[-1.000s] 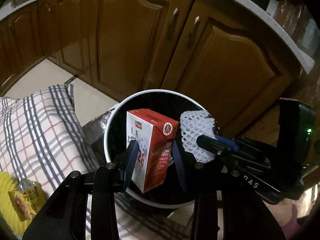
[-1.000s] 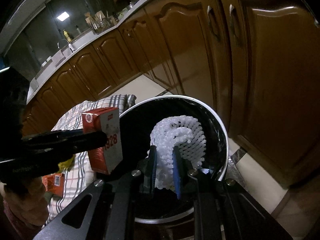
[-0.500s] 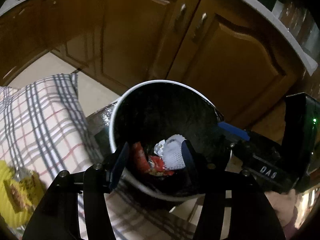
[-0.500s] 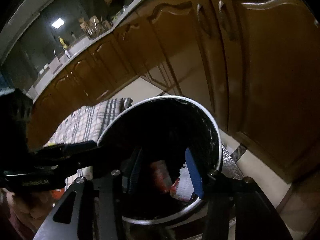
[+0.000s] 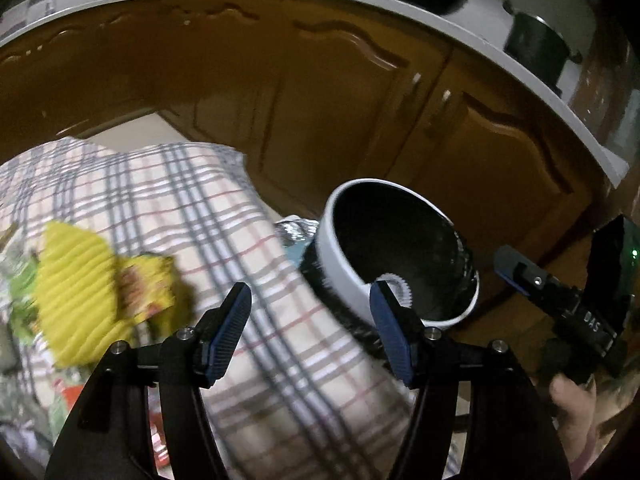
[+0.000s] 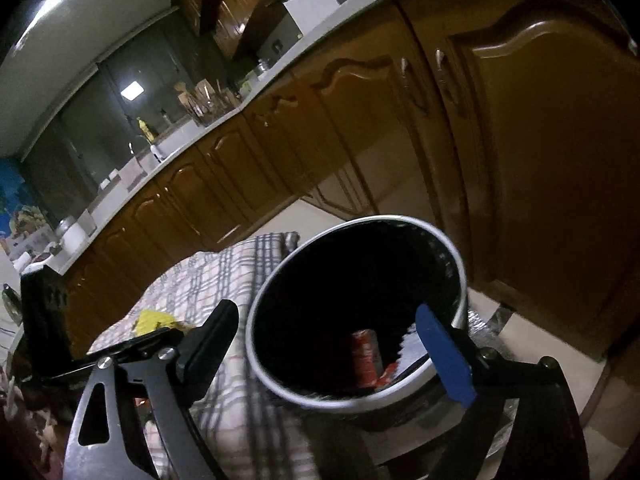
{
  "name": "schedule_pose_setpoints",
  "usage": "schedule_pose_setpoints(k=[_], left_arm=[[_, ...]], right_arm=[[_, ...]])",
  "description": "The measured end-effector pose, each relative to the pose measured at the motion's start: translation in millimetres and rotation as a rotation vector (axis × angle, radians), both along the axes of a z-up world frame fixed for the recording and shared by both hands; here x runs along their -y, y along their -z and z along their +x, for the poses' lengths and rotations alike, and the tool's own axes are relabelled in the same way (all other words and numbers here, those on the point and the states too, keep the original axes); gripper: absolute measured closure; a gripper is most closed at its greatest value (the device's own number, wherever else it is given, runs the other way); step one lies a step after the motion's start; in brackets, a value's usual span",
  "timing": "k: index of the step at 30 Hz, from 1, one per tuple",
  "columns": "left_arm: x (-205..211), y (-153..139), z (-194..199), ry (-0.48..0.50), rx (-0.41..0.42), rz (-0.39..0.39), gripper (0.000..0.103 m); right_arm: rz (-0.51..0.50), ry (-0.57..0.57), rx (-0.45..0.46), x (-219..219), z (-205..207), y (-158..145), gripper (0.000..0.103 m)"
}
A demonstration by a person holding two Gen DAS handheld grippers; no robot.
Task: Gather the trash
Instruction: 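Grasp yellow foam fruit net with left tool while right tool grasps yellow wrapper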
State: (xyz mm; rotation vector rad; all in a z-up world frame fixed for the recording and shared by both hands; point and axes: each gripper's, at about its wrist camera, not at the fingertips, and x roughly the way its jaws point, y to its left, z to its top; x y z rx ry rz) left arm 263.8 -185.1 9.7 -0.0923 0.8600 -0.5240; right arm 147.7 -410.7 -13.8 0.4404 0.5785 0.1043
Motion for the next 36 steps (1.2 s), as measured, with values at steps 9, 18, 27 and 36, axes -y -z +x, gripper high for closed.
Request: schedule_pose_setpoints(k=[9,18,27,36], left_arm=[[-54,-5,-22,-0.085,0.031,-0.016,0.041],[-107,-5,-30,-0.172,0.036,-0.032,0.041],[-141,-3,-25,-0.218,0.014,-0.024,0.041],[-151,2,-9,-0.229,-0.008,0.007,0.041]], right_arm=[[0.015,-0.068,-0.021,-45,-5,3,0.01],[0.018,-0.151,-0.023,-87,-1,5,0.01],[0.007,-0.22,-0.037,-127,8,10,0.01],[0.001,-0.29,-0.049,-159,32,13,0.011]])
